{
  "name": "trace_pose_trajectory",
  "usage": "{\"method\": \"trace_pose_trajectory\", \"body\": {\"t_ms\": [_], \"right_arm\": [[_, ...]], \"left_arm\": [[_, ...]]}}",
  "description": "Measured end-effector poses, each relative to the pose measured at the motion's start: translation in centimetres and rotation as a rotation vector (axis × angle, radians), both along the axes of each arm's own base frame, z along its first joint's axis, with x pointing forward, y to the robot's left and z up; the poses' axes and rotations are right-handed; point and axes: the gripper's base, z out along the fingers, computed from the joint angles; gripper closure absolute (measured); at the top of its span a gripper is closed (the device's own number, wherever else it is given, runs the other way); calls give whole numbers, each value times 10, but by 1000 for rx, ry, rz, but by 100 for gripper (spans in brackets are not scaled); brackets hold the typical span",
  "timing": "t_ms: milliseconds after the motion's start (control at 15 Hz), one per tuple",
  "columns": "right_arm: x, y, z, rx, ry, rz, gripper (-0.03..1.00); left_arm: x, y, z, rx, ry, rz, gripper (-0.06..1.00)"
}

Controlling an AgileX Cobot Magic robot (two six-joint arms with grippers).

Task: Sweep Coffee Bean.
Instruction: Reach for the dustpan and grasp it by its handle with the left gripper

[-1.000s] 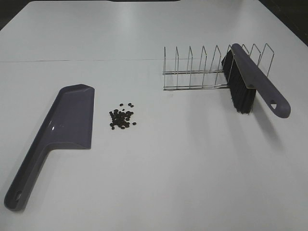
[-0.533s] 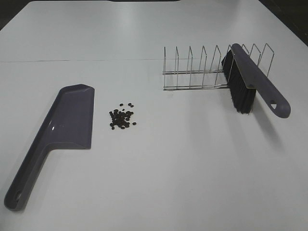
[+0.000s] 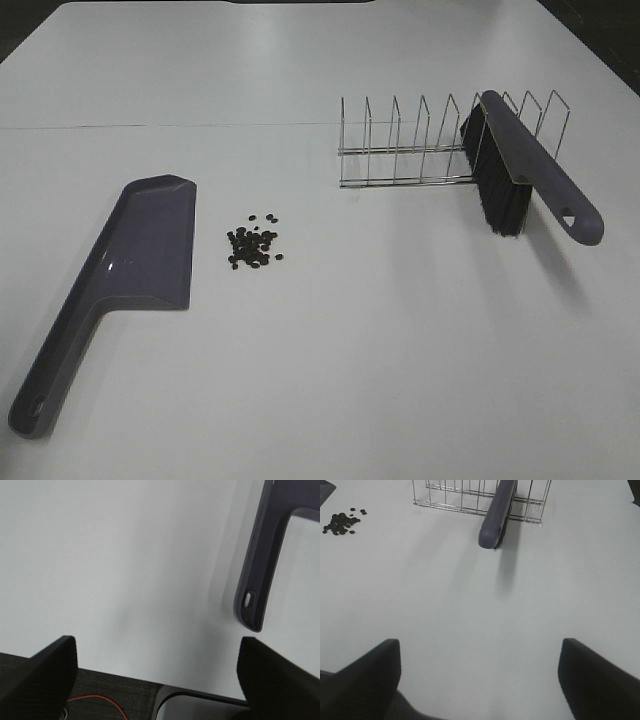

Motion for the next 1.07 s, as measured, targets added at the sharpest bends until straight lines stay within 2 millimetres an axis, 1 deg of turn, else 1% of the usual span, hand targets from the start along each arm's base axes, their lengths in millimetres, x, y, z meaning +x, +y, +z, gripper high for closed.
{"method": "trace_pose_trajectory", "body": {"t_ms": [200, 400, 467, 533, 600, 667, 733, 867, 933, 1067], "right_arm": [[0, 0, 0, 0, 0, 0, 22], [0, 0, 0, 0, 0, 0, 22], [0, 0, 0, 0, 0, 0, 22], [0, 0, 0, 0, 0, 0, 22], [0, 0, 0, 0, 0, 0, 22], [0, 0, 0, 0, 0, 0, 22], [0, 0, 0, 0, 0, 0, 22], [0, 0, 0, 0, 0, 0, 22], [0, 0, 0, 0, 0, 0, 22], [0, 0, 0, 0, 0, 0, 22]], "left_arm": [[32, 2, -7, -27, 80, 4, 15], [65, 3, -11, -53, 114, -14, 15], [74, 3, -13, -64, 127, -15, 15], [78, 3, -14, -68, 134, -15, 15], [87, 4, -16, -74, 147, -13, 15], [99, 1, -20, -78, 169, -27, 15], [104, -2, -22, -78, 174, -40, 15], [116, -24, -33, -79, 190, -104, 15], [124, -50, -50, -84, 208, -142, 15], [132, -74, -67, -78, 241, -189, 15]]}}
